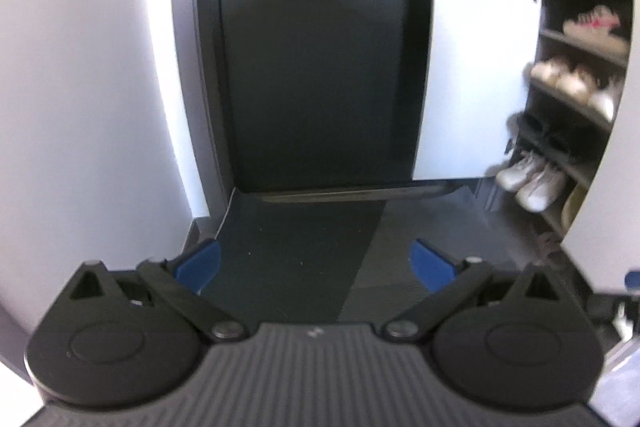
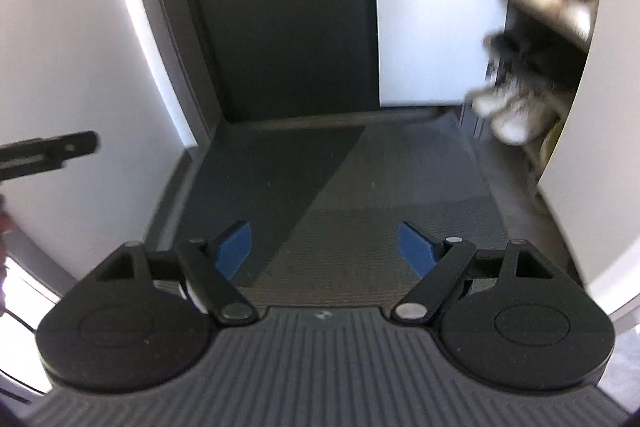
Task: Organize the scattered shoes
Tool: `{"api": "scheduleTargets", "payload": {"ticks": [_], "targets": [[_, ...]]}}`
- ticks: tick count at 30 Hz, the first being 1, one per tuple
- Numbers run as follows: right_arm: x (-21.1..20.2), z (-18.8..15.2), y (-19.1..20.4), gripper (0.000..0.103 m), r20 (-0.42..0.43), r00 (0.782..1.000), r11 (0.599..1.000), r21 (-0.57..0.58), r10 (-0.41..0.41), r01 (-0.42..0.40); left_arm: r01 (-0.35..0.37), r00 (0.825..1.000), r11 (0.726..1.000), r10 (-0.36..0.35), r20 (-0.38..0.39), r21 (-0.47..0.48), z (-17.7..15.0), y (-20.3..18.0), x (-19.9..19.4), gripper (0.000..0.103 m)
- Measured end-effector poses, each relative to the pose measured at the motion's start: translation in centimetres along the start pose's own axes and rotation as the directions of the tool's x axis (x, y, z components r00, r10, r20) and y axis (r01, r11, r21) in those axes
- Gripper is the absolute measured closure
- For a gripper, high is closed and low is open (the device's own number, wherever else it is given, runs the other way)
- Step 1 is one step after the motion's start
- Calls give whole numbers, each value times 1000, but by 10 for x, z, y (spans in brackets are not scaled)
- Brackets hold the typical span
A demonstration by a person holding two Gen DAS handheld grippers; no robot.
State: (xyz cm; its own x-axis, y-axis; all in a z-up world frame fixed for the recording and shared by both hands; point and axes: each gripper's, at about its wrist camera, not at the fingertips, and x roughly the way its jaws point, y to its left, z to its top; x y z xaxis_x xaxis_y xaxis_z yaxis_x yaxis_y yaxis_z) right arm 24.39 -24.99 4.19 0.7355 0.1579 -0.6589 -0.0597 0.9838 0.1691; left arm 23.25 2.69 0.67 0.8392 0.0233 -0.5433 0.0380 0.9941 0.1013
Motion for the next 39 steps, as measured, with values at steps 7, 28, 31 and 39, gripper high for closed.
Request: {"api": "scheduleTargets", "payload": {"ticks": [7, 28, 31, 39], "targets": [[35, -13, 9, 20, 63, 998, 998, -69, -4, 8, -15, 1000, 998, 15, 8, -59, -36, 3, 6, 0], [-135, -137, 49, 20, 153, 978, 986, 77, 138, -151, -55, 996, 994, 61, 67, -90, -119, -5, -197, 0], [-148, -143, 53, 20, 144, 974, 975, 111, 175, -191, -53, 997, 993, 59, 56, -101, -131, -8, -206, 0], [-173, -158, 72, 20, 205, 969, 989, 8, 141, -146, -45, 998, 992, 49, 25, -117, -158, -19, -227, 0]]}}
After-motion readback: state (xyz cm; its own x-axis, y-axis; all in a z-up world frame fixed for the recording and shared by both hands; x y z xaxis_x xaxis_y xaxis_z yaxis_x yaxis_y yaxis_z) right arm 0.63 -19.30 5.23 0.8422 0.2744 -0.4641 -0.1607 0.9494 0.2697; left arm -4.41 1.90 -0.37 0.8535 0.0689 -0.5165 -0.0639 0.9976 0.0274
